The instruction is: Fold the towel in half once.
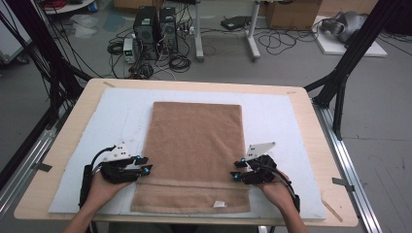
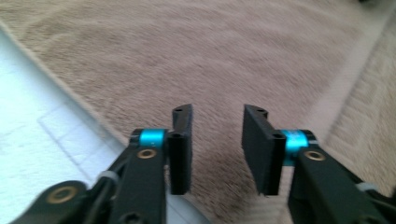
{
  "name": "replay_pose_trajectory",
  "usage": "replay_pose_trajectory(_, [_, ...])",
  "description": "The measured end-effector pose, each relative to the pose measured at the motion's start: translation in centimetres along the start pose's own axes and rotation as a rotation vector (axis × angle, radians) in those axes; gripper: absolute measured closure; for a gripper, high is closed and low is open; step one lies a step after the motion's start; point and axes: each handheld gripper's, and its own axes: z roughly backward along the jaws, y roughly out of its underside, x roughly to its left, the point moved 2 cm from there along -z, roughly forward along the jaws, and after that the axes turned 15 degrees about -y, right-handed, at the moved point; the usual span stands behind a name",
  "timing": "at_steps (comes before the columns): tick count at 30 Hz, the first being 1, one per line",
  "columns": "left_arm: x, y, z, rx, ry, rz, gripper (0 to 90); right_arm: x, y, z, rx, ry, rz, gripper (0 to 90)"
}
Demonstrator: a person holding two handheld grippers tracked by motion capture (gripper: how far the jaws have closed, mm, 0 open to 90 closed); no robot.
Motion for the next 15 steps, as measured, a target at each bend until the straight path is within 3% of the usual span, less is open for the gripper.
replay_pose_trajectory(3, [-0.30,0.66,-0.62,0.031,0.011,-0.010,68.3,0.05,0.16,-0.48,0.016,-0.006,0.007,64.3])
replay_pose_trajectory(11, [-0.60,0.64,-0.76,0.023,-0.023,-0.022,83.0,-0.17,0.32,-0.66,-0.004,0.000,-0.003,76.6])
replay_pose_trajectory(15, [-0.30,0.56,-0.64,0.025,-0.015,0.003,86.1,-0.14,-0.02,-0.62,0.001,0.001,-0.013,83.3])
